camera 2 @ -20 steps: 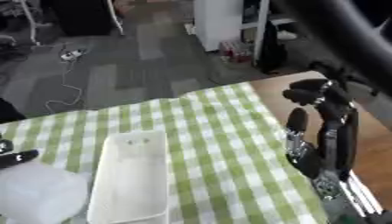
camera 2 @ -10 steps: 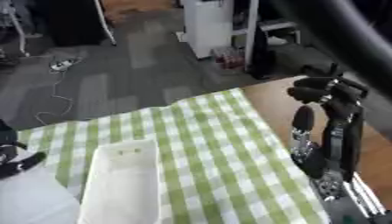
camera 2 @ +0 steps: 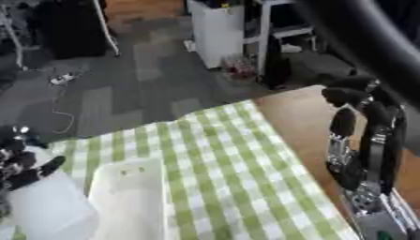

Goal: Pick up objects on the table and place them in the box.

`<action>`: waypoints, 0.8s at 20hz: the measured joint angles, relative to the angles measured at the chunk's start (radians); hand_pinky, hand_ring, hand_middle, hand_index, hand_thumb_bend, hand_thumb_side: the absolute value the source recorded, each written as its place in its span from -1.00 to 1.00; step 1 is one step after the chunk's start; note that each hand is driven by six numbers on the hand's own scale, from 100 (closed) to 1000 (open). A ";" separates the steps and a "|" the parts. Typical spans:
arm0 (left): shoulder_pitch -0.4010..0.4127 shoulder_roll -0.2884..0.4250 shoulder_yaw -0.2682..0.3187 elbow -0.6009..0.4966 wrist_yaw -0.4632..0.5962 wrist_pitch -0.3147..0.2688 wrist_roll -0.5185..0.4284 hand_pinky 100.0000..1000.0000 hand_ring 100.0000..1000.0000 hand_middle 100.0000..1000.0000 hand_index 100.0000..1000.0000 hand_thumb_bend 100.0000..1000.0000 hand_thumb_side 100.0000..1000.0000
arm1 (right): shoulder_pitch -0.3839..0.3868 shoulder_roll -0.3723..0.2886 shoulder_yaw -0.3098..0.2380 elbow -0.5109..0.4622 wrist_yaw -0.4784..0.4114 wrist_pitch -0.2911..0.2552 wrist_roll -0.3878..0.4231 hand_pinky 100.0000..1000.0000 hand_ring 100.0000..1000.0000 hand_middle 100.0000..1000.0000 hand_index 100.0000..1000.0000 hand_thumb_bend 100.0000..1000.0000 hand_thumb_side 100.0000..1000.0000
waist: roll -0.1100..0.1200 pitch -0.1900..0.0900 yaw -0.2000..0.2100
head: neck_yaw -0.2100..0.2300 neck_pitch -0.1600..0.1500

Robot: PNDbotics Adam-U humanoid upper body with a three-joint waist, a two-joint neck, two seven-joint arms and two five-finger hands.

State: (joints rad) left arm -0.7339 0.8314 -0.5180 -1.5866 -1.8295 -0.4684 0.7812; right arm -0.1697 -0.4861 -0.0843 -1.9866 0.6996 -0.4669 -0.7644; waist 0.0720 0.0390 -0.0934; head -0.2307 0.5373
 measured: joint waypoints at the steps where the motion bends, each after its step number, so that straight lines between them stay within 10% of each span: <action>1: -0.004 -0.007 -0.003 0.004 -0.004 0.003 0.003 -1.00 -1.00 -1.00 -0.44 -0.99 0.61 | -0.005 0.000 -0.002 0.000 -0.007 -0.002 0.002 -0.47 -0.27 0.03 0.16 -1.00 0.85 | 0.000 0.000 -0.004 | 0.003 -0.003; 16: -0.013 -0.059 -0.038 -0.013 -0.025 -0.013 -0.013 -1.00 -1.00 -1.00 -0.41 -0.97 0.66 | -0.087 0.000 -0.016 0.000 -0.111 -0.035 0.035 -0.46 -0.26 0.03 0.16 -1.00 0.85 | 0.021 0.011 -0.061 | 0.030 -0.006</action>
State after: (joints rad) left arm -0.7471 0.7722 -0.5563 -1.5994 -1.8547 -0.4813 0.7683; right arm -0.2566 -0.4866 -0.1004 -1.9866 0.5884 -0.5015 -0.7298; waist 0.0925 0.0500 -0.1548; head -0.2007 0.5308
